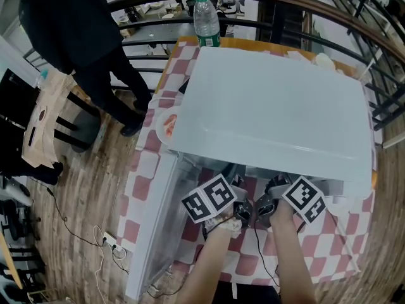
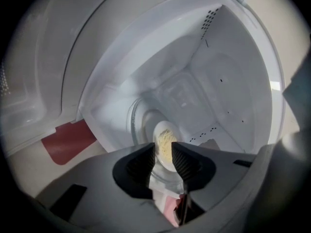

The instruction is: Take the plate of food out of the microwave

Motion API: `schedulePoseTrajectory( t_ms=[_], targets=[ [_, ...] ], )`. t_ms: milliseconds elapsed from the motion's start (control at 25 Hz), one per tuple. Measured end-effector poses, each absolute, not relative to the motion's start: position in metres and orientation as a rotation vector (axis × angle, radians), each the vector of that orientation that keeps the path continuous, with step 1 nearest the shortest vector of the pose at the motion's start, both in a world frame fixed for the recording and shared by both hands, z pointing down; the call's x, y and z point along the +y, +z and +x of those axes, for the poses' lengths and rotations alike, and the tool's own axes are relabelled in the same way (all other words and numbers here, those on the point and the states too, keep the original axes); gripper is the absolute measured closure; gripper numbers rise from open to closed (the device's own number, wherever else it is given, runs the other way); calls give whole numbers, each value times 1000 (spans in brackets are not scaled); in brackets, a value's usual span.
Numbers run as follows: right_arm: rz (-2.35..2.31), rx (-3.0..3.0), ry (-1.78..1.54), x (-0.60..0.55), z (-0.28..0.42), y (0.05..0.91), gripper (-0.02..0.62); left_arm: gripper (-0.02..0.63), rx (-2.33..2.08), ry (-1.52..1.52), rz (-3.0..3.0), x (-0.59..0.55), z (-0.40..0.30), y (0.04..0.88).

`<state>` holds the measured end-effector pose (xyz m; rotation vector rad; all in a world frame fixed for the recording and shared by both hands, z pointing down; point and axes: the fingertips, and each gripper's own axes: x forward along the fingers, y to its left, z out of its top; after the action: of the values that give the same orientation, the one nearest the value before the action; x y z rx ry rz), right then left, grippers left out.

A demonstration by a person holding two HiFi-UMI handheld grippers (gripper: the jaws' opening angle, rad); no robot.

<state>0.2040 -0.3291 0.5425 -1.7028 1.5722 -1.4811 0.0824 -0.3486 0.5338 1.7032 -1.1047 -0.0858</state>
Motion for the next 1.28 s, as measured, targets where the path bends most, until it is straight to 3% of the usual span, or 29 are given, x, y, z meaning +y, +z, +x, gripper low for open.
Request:
schedulePoseTrajectory(
  t_ms=[600, 680, 1040, 1120, 1280],
  targets=[
    [-1714, 1568, -1456, -335, 207, 537, 488, 474, -1128, -90, 1705, -357, 76, 531],
    [-1722, 1575, -1460, -336, 207, 537, 469, 449, -1129, -77, 1715, -359, 76, 532],
    [-1808, 1610, -1476, -341, 201, 536, 471, 445, -1117, -68, 1703, -365, 81, 534],
    [-1796, 1626, -1474, -342, 198, 536, 528, 443, -1113, -76, 1702, -366, 82, 533],
    [-1782, 1623, -1457, -343, 200, 537, 541, 477, -1097, -103, 1699, -366, 84, 532]
  ],
)
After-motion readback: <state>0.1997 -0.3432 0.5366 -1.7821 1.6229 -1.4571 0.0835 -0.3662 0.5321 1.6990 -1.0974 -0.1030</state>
